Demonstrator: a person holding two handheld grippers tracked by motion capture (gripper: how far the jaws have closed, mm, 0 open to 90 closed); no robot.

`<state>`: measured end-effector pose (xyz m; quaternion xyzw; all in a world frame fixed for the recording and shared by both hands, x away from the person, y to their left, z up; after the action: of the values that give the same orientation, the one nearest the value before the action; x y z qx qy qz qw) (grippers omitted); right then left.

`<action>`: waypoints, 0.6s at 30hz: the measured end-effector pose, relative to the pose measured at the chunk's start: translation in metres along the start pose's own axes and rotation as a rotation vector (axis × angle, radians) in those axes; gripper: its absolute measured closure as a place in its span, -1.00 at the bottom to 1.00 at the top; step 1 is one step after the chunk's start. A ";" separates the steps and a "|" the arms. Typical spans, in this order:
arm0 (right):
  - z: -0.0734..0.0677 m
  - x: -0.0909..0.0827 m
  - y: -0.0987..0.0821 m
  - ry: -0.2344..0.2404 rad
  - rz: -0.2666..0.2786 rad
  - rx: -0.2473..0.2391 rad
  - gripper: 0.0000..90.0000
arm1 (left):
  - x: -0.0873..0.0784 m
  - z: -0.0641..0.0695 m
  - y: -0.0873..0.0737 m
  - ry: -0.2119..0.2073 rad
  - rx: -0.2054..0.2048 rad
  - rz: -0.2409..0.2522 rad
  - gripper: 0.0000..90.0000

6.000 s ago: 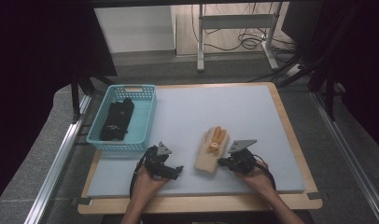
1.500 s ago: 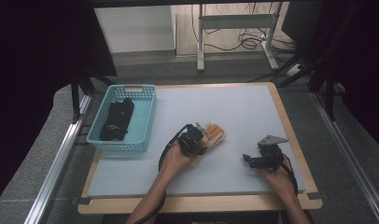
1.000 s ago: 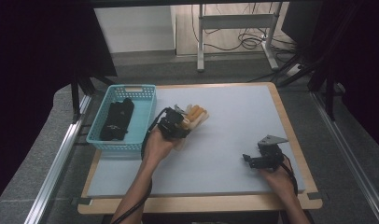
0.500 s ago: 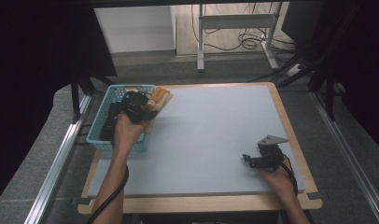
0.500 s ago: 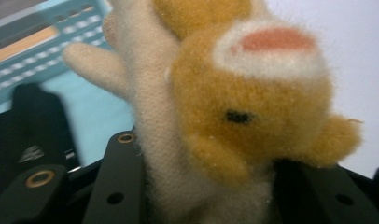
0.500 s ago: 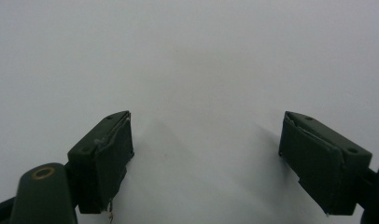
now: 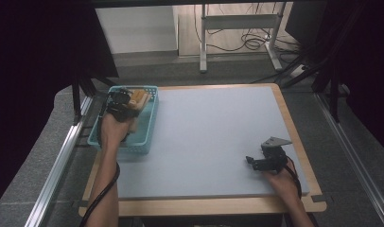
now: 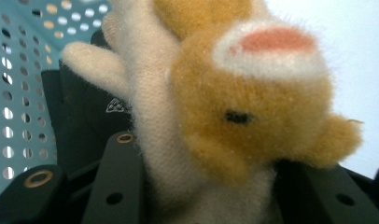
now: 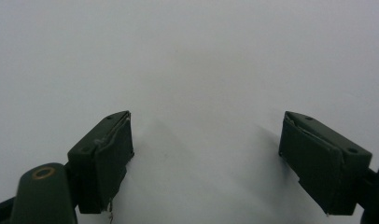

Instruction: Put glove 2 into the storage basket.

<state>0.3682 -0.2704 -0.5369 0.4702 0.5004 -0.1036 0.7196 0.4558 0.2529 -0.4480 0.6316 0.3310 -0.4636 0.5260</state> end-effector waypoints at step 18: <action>0.000 0.000 0.000 0.000 0.001 0.000 -0.62 | 0.073 0.001 0.027 -0.085 -0.025 -0.180 0.15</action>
<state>0.3682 -0.2705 -0.5369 0.4703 0.5001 -0.1033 0.7197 0.5056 0.2403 -0.5070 0.5723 0.3695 -0.5313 0.5036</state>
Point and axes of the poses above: each handheld gripper's, and its own axes: x roughly forward along the jaws, y roughly out of its top, z roughly to its right, the point moved 1 cm from there along x, roughly forward along the jaws, and after that the axes turned 12 degrees about -z, right-handed, at the moved point
